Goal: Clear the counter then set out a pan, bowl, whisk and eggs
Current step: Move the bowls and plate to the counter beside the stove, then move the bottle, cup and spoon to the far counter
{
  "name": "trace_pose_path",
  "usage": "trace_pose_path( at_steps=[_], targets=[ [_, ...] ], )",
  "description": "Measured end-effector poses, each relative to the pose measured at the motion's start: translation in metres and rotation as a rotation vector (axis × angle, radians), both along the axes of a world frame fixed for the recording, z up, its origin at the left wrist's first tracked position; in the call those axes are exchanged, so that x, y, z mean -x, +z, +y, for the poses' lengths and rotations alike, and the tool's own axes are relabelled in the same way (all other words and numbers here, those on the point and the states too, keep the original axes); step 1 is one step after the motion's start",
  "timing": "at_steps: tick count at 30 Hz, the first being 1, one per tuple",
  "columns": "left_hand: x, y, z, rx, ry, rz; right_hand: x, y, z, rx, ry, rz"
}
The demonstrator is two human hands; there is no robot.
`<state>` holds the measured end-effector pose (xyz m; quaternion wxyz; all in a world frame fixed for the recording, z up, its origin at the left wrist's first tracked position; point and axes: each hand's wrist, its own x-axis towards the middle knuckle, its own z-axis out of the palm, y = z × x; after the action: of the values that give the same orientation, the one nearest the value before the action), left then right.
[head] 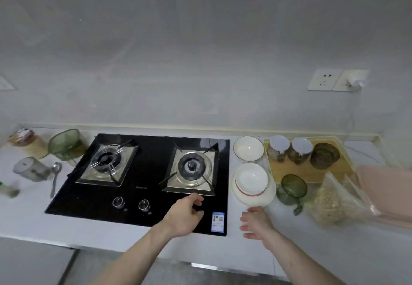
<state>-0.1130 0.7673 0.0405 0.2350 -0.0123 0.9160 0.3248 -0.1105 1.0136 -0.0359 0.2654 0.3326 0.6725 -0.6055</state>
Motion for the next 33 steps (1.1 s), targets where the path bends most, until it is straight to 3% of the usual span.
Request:
trace_pose_path(
  at_steps=[8,12,23,33],
  targets=[
    [-0.082,0.032,-0.122,0.009,0.209,0.153,0.003,0.074,-0.134,-0.194,0.554,0.478],
    [-0.15,0.049,-0.233,0.057,0.353,0.233,-0.023,0.109,-0.254,-0.118,0.694,0.596],
    [-0.281,0.066,-0.434,0.129,0.717,0.355,-0.09,0.14,-0.448,-0.097,0.999,0.721],
    [-0.256,0.062,-0.516,0.121,0.752,0.354,-0.049,0.144,-0.555,-0.126,1.071,0.776]
  ],
)
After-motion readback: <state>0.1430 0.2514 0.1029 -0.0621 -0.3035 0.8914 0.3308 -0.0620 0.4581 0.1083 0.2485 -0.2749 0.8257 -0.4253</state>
